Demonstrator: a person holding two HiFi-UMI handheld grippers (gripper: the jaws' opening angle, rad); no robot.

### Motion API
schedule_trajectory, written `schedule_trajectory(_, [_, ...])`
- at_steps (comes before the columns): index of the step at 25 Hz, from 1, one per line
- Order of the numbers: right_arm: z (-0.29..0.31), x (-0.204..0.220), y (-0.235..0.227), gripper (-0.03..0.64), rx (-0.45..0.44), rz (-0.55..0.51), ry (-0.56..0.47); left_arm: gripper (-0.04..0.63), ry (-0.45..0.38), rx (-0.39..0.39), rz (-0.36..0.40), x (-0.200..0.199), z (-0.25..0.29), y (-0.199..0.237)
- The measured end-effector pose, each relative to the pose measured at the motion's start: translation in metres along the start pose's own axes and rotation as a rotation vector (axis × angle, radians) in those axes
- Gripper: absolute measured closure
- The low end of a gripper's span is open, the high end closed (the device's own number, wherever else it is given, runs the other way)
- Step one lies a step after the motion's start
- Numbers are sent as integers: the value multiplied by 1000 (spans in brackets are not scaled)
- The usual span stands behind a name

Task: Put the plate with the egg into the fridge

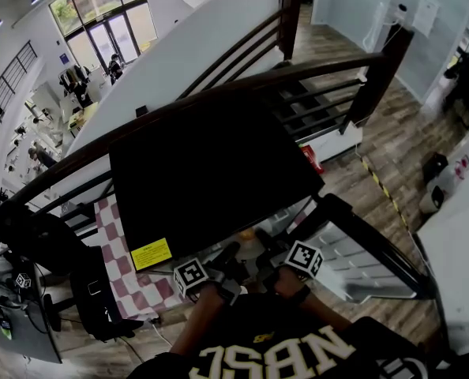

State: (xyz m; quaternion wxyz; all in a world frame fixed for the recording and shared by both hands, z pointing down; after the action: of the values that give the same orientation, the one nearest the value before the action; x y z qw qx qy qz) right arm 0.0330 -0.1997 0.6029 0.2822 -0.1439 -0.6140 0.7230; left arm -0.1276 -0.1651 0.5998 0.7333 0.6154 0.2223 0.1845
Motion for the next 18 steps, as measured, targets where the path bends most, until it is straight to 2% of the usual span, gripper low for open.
schedule_trajectory(4, [0,1,0,574,-18,32,-10,555,3,2,0,0,0,-1])
schedule_trajectory(8, [-3,1,0,574,-25,18,-13,549,-11,28,-32,1,-1,-4])
schedule_trajectory(11, [-4,1,2,572,-27,-23,-3,446,-27,69,-68,4,-1,-9])
schedule_trajectory(12, [-4,1,3,552,-25,-36,4,429,-29,75,-69,4,-1,-9])
schedule_trajectory(14, [-7,3,5,452,-34,-48,15,415,-32,80,-68,7,-4,-9])
schedule_trajectory(18, [-16,7,4,423,-59,-41,21,402,-41,100,-79,13,-11,-8])
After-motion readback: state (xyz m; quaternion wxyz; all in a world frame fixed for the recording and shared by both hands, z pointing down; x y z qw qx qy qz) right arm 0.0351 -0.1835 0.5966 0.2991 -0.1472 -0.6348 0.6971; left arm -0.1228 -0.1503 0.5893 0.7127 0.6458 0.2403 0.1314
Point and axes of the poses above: the fingertips, and each gripper's own axes: z forward along the fingers, y to its left, x out of its underside, the point moved 7 cm from there along -z, backward along the fingers, and after that the axes turned 5 degrees about -y, right-handed, at the moved point
